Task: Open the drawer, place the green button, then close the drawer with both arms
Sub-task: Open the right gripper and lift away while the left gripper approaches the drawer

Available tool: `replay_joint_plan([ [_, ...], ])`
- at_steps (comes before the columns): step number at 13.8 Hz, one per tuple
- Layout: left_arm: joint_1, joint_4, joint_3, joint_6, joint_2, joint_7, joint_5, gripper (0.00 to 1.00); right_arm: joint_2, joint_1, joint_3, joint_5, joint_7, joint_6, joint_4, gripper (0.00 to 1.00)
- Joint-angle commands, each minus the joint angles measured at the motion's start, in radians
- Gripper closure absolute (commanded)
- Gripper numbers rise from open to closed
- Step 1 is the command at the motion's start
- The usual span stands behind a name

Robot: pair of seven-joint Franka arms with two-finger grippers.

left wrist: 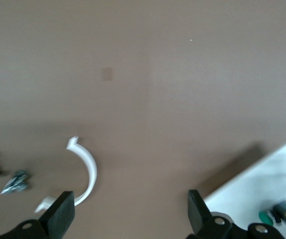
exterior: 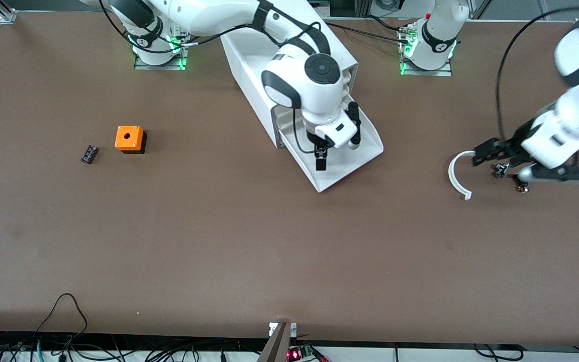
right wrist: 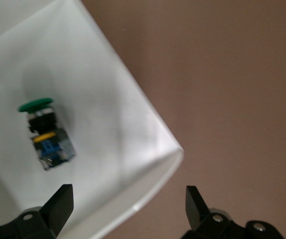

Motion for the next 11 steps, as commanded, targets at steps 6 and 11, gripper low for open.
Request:
replay_joint_plan([
  [6,-0.155,-0.147,-0.047,0.39,0.261,-0.349,-0.032,0.0,-0.126,-0.211,-0.015,0.012,0.099,-0.008,-0.008,0.0],
  [11,-0.185,-0.253,-0.047,0.597,0.335,-0.355,-0.034,0.0,-0.195,-0.224,-0.107,0.011,0.433,-0.011,-0.044,0.0],
])
